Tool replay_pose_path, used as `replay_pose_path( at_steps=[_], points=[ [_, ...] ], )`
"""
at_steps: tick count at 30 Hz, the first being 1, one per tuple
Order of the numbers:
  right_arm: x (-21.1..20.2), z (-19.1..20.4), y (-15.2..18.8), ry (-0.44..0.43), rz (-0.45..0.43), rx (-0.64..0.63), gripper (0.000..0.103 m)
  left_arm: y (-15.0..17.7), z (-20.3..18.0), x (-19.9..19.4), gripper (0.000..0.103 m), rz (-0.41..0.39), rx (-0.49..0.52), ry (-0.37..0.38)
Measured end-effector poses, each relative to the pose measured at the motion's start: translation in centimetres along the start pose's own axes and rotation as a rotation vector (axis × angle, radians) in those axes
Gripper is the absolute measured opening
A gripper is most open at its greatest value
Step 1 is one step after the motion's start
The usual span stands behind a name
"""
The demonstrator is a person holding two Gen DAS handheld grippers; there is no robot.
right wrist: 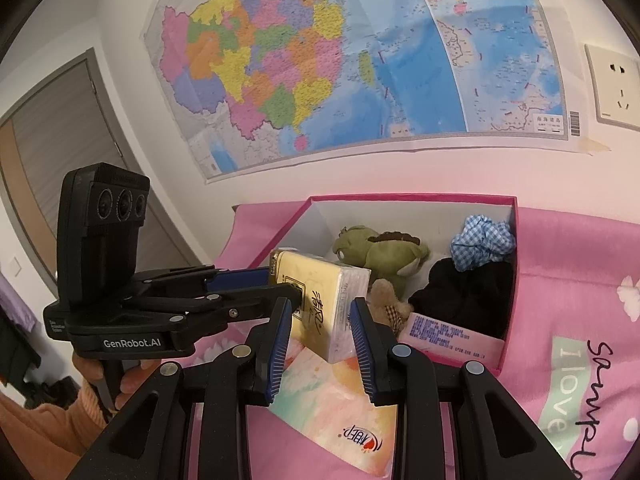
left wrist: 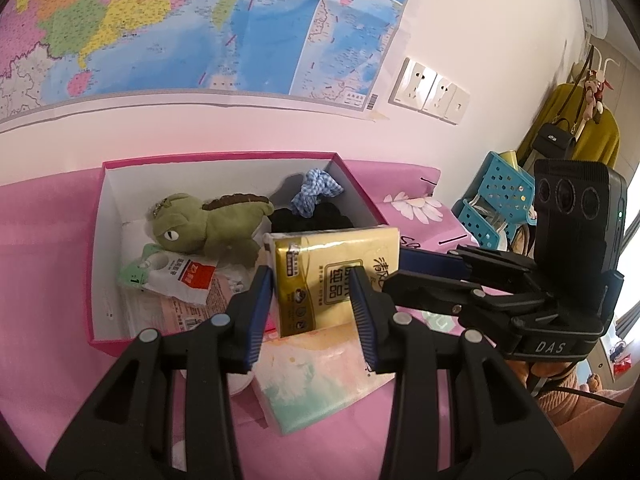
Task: Organize soft objects
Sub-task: 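Lower the gold tissue pack slowly into the pink box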
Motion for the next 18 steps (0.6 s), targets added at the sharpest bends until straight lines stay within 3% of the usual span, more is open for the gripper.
replay_pose_path(
  at_steps=[18],
  points=[
    [0.62, -0.37, -0.59, 0.011, -0.004, 0.004, 0.031, -0.87, 0.34, 0.26, 0.041, -0.008, -0.006, -0.017]
  ],
)
Point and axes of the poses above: each gripper's, at about its wrist camera, not at the fingertips, and x roughly the way its jaws point, z to its left, y to its underside, the point moved 4 cm from there along x, roughly the way its jaws point, and after that the axes turned 7 degrees about -x, right-handed, at the moved point
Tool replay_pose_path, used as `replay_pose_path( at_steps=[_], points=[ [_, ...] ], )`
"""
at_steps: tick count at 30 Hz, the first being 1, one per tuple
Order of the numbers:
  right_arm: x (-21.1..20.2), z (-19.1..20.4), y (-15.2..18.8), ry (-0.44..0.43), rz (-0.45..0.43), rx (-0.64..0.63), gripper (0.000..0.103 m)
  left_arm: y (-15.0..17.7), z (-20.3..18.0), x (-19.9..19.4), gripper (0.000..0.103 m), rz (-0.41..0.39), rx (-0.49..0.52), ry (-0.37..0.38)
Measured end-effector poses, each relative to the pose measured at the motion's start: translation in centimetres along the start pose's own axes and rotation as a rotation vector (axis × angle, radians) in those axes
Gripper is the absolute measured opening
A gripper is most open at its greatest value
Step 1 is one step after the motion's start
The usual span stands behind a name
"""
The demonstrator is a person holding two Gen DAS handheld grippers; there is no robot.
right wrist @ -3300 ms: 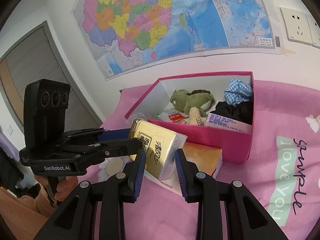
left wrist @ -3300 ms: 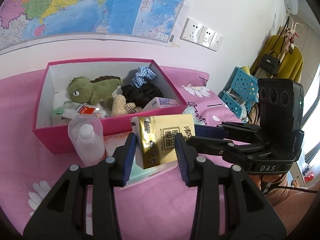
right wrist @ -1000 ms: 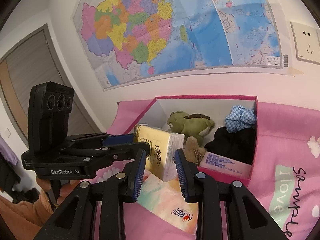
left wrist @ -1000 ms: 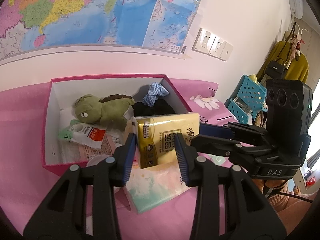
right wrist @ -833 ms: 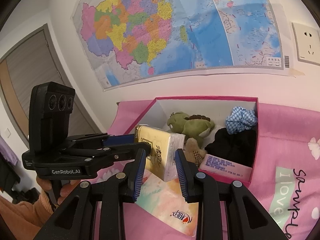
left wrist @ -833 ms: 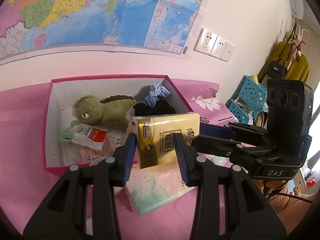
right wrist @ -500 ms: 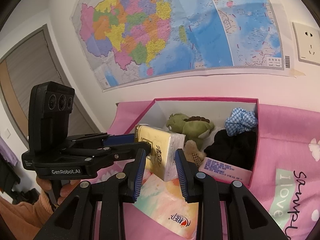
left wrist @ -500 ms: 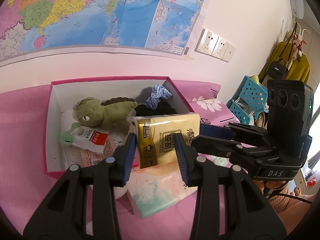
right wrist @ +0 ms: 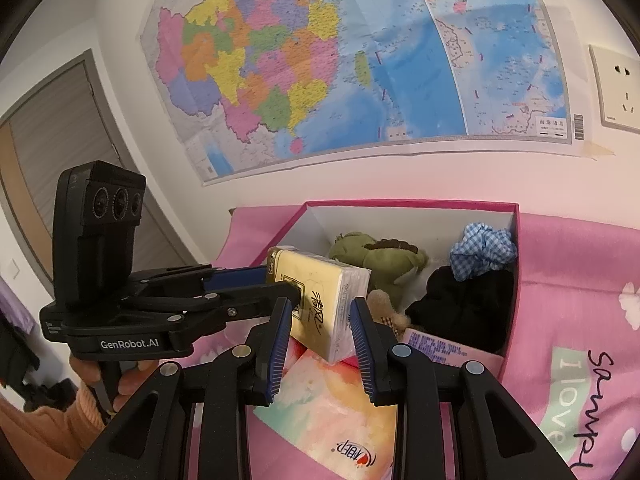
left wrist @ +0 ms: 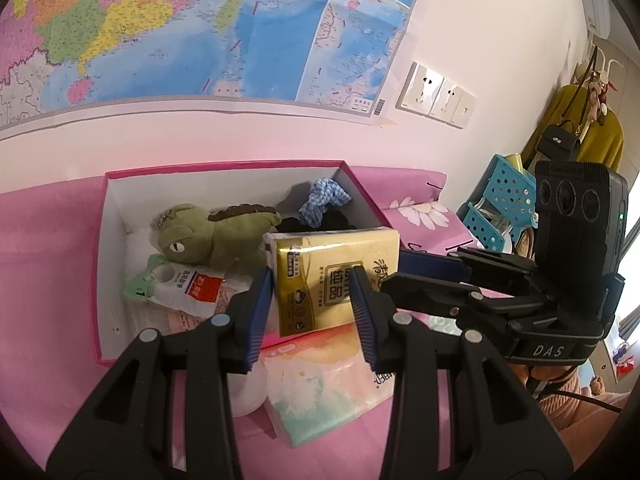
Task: Organize soft objects
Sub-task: 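Lower the gold tissue pack slowly into the pink box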
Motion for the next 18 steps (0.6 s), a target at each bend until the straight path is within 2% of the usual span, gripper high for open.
replay_pose_path(
  at_steps=[18],
  points=[
    [0.37, -0.18, -0.37, 0.003, 0.000, 0.005, 0.031, -0.66, 0.53, 0.49, 0.041, 0.004, -0.013, -0.007]
  ],
)
Point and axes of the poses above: each gripper's, at about its wrist camera, not at the fingertips, and x roughly the way its jaws point, z to its left, y to its underside, the point moved 4 cm from there along x, roughly the way its jaws point, and after that the axes turned 7 degrees about -x, right-handed, at the moved point
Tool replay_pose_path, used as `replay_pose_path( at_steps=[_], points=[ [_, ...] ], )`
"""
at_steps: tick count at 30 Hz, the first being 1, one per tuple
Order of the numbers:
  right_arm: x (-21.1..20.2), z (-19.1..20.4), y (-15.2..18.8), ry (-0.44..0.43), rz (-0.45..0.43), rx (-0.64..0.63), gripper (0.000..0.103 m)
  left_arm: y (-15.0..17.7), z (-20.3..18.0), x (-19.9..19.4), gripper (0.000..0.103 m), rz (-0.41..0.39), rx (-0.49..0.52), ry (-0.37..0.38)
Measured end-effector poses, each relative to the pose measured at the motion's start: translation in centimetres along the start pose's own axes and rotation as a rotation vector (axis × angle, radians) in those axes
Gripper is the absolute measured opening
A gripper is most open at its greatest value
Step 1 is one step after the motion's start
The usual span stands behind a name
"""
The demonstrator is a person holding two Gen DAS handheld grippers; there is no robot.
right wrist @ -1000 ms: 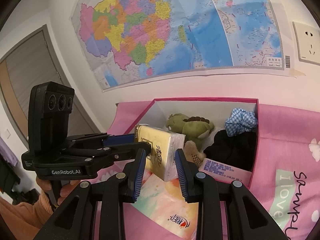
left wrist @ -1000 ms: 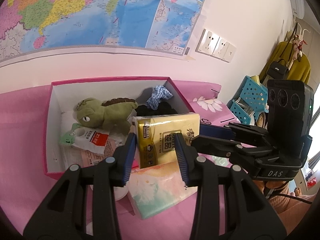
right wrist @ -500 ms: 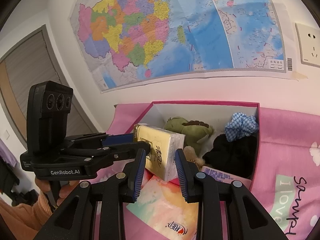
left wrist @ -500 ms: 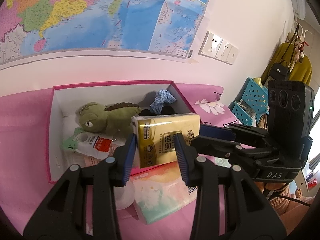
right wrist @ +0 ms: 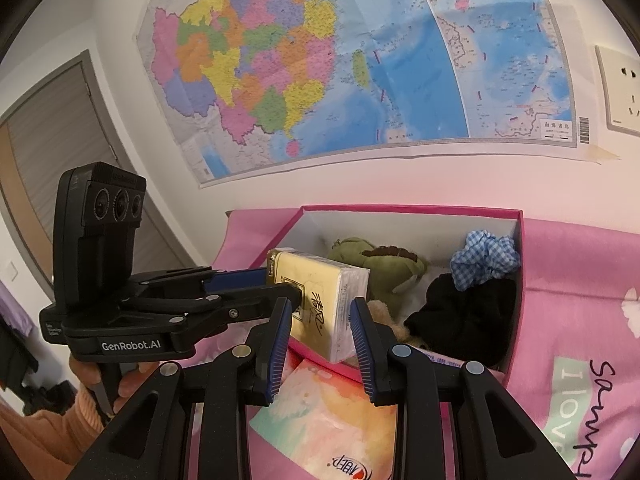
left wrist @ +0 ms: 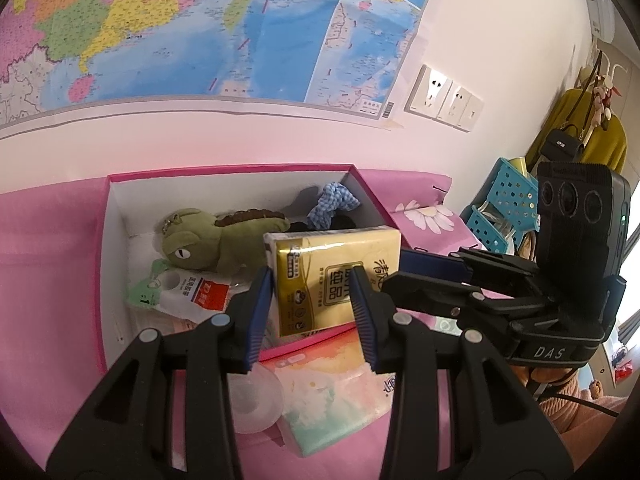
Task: Organize soft objects
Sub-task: 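Lower the gold tissue pack slowly into the pink box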
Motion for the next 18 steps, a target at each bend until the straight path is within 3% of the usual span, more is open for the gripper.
replay_pose_path(
  at_steps=[18],
  points=[
    [0.16, -0.38, -0.18, 0.007, -0.003, 0.010, 0.031, -0.47, 0.18, 0.46, 0.041, 0.004, 0.000, -0.006]
  ],
)
Point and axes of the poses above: each gripper's, at about its wrist camera, not at the fingertips, and x roughly the way its jaws point, z to its left, y to its underside, the point moved 4 cm from there along x, roughly the way its jaws point, and after that the axes turned 7 degrees about -x, right-handed, at the moved point
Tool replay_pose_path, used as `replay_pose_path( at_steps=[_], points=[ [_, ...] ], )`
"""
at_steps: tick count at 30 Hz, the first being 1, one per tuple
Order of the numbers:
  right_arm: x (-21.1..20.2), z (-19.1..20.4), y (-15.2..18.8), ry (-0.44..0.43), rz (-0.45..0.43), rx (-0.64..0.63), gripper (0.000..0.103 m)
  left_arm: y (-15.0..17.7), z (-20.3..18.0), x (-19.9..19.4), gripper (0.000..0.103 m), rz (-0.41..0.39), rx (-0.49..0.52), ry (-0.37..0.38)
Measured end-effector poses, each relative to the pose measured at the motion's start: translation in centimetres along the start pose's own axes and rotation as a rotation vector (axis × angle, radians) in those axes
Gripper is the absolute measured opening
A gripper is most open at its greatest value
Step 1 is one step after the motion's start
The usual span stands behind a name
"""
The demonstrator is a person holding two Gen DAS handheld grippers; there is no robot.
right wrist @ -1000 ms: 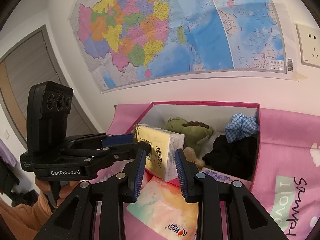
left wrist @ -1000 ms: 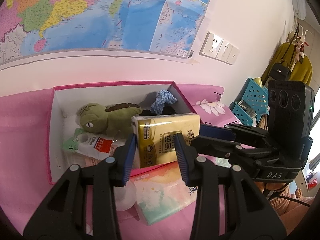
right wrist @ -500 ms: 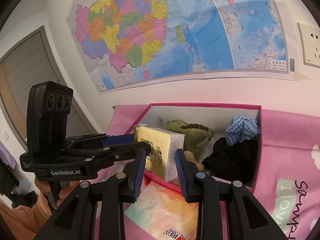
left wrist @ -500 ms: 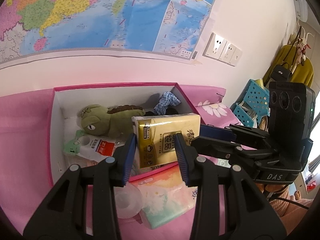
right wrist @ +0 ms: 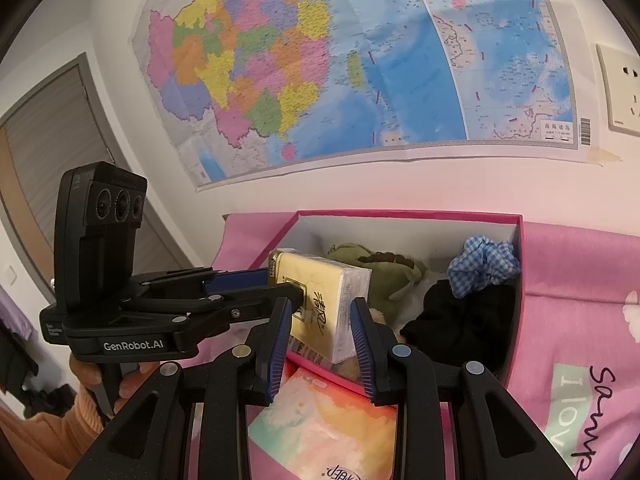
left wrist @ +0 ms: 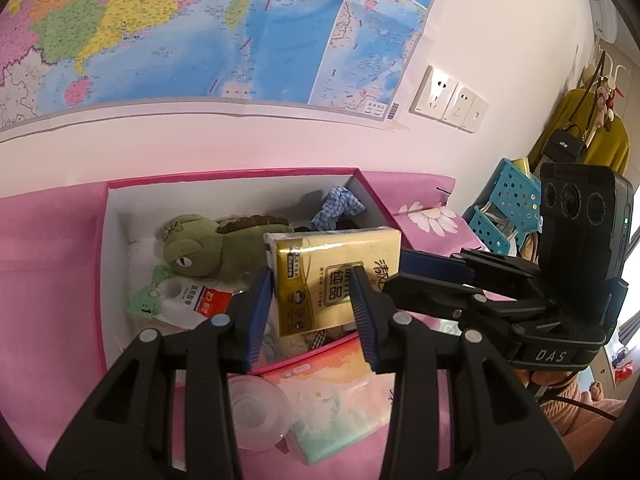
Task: Organize soft objects
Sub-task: 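Lower the gold tissue pack slowly into the pink box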
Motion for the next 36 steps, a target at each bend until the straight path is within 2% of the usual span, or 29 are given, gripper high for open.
replay_pose_path(
  at_steps=[36],
  points=[
    [2.1, -0.5, -1.0, -0.002, 0.022, 0.005, 0.031, -1.0, 1.3, 1.8, 0.041, 0.049, -0.013, -0.038]
  ],
)
Point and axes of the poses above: each gripper's, at about its wrist camera, not at the fingertips, and x roughly the way its jaws point, z to its left, y to its underside, the point moved 4 cm from there along x, roughly the way its jaws point, and after that the axes turned 7 degrees about -x, right-handed, at the moved point
